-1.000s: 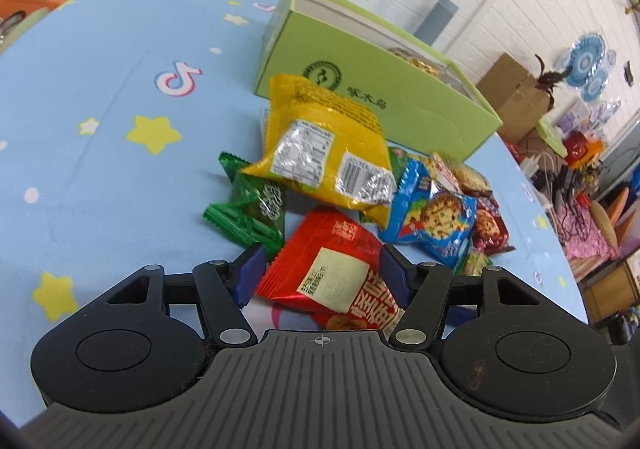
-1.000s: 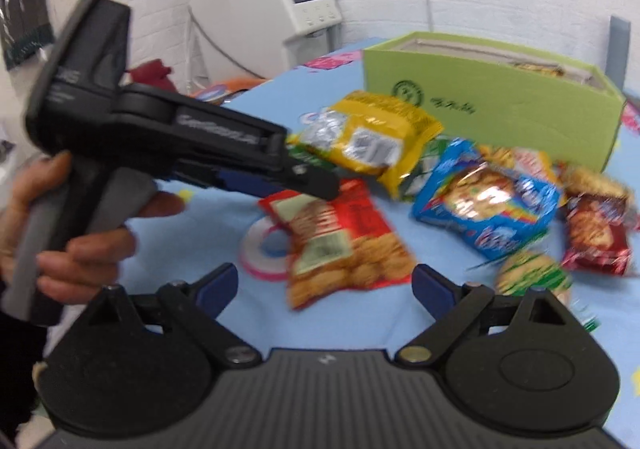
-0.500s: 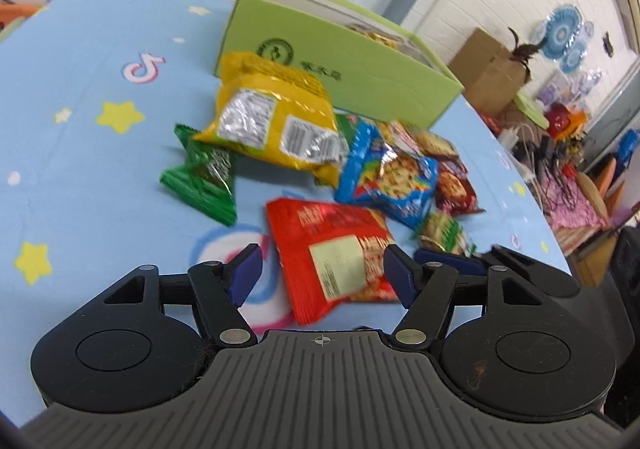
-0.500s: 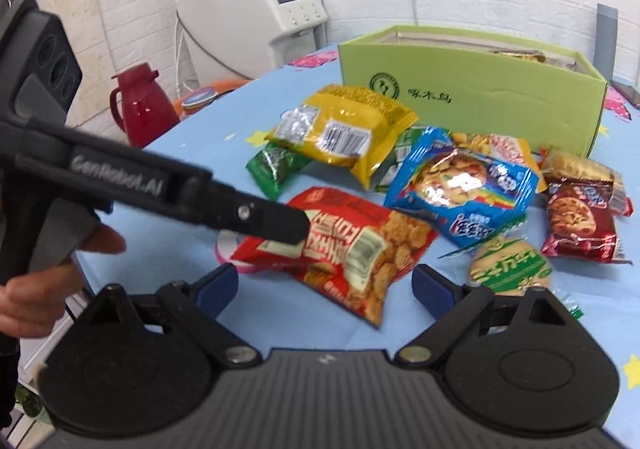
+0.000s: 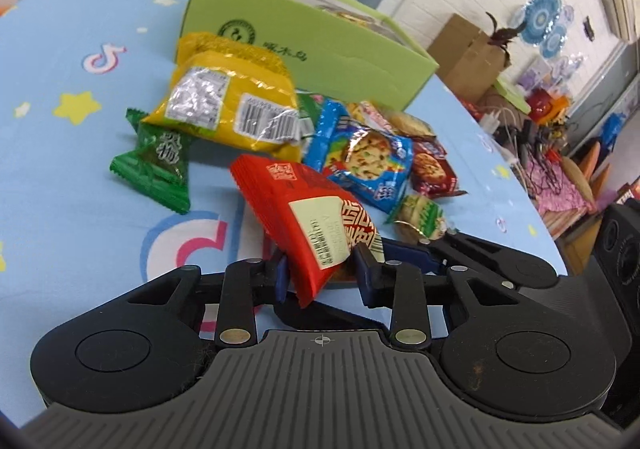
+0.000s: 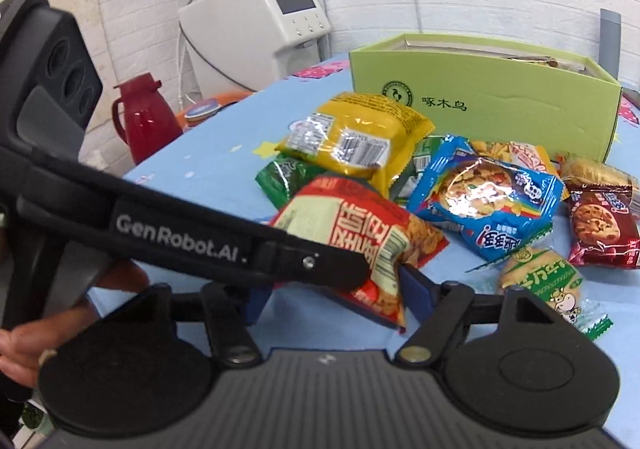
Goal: Organize snacks
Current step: 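Close the left gripper on the red-and-white snack bag, then carry the red-and-white bag with the left gripper and release it into the green box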
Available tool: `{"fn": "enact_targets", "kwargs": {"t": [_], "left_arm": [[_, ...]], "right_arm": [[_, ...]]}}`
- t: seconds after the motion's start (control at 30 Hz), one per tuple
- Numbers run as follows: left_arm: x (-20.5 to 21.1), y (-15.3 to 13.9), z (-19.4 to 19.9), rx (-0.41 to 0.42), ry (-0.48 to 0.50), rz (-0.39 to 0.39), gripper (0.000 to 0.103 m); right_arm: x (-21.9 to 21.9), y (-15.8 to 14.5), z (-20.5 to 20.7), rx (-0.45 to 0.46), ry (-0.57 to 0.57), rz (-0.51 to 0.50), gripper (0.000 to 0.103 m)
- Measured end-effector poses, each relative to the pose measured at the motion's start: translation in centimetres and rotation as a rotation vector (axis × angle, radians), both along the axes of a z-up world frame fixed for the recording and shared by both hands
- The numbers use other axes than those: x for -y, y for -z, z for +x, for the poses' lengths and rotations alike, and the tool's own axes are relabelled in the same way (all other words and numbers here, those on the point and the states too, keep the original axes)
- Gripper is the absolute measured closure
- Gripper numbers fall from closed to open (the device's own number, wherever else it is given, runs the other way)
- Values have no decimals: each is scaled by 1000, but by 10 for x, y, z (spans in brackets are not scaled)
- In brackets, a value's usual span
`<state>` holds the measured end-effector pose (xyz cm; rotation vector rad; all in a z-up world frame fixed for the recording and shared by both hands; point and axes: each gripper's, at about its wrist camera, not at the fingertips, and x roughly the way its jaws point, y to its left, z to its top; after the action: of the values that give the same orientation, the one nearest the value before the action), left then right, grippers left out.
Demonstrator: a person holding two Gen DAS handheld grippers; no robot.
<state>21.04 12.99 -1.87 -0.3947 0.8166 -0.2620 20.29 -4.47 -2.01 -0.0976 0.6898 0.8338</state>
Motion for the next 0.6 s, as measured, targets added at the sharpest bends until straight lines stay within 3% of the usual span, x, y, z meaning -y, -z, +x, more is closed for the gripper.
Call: {"fn": "enact_targets", "kwargs": {"t": [0.33, 0.4, 0.47, 0.57, 0.6], "left_arm": [[2, -21, -4, 54, 14, -16, 92], [0, -12, 2, 2, 7, -19, 90], [-7, 0, 2, -46, -14, -38, 74], [-18, 4, -8, -43, -17, -60, 54], [-22, 1, -12, -30, -23, -65, 32]], "right_arm": [[9, -25, -13, 90, 8, 22, 27], [9, -21, -6, 62, 13, 26, 27], [8, -14, -3, 40, 12, 5, 24], [15, -8, -4, 2, 8, 17, 9], [18, -7, -5, -2, 11, 25, 9]]}}
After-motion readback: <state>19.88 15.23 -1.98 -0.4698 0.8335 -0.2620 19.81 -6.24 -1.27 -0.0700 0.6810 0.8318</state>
